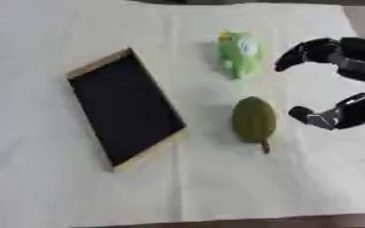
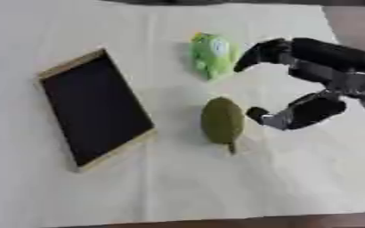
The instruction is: Pick up objects on the table and place them in the box.
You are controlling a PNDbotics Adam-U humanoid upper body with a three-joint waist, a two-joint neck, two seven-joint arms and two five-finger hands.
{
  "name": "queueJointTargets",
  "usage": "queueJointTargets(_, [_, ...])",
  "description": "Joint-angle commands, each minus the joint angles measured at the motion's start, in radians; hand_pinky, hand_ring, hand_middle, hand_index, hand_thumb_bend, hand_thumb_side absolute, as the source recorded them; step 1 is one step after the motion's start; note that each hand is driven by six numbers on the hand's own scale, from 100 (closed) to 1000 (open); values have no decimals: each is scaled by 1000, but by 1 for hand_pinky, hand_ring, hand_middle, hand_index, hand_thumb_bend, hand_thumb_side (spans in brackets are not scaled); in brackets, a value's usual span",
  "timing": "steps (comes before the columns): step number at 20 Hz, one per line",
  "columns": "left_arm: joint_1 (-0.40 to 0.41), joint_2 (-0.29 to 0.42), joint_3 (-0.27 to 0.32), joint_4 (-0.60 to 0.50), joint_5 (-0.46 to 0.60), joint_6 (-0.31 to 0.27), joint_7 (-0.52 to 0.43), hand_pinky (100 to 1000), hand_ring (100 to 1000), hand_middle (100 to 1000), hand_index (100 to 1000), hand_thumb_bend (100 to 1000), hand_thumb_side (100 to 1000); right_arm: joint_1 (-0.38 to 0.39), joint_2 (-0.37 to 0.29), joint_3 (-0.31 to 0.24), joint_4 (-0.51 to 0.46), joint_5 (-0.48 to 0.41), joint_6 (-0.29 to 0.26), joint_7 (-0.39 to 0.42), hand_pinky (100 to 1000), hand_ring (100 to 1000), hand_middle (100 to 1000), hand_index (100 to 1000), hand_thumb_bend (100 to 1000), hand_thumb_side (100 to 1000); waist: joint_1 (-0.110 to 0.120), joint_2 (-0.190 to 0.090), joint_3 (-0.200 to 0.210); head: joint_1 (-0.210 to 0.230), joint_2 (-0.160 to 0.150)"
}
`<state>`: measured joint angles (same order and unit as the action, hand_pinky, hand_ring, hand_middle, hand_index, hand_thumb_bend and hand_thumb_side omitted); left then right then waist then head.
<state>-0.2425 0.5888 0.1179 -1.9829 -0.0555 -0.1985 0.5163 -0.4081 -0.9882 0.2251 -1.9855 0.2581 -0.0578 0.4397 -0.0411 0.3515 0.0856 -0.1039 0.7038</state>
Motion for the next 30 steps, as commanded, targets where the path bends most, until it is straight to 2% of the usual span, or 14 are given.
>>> queueJointTargets(1, [-8, 18, 3, -17, 3, -3, -1, 740, 808, 840, 869, 594, 680, -19, -14, 0, -15, 2, 7, 15, 926, 857, 820, 849, 299, 235, 1, -17, 2, -4, 8])
queueJointTargets(11, [-11, 16, -3, -17, 6, -12, -2, 739, 808, 841, 869, 575, 680, -39, -5, 21, -15, 4, 15, 43, 930, 868, 829, 863, 303, 242, -4, -12, 9, -8, 13])
queueJointTargets(16, [-13, 11, -5, -17, 9, -14, -4, 738, 807, 841, 869, 571, 681, -62, 16, 54, -15, 61, 52, 84, 930, 873, 830, 869, 299, 235, -5, -8, 14, -17, 8])
queueJointTargets(19, [-12, 8, -6, -17, 10, -14, -3, 736, 807, 841, 867, 569, 681, -70, 28, 70, -15, 98, 77, 104, 930, 874, 830, 872, 215, 354, -5, -4, 17, -21, 4])
queueJointTargets(26, [-16, 3, -9, -17, 14, -18, -3, 734, 806, 840, 866, 566, 679, -75, 50, 105, -15, 145, 114, 149, 931, 876, 831, 873, 220, 369, -7, 5, 22, -26, 0])
queueJointTargets(30, [-16, -1, -9, -17, 15, -20, -3, 734, 805, 839, 865, 565, 679, -72, 57, 111, -15, 177, 137, 172, 931, 877, 832, 872, 248, 349, -7, 8, 25, -27, -2])
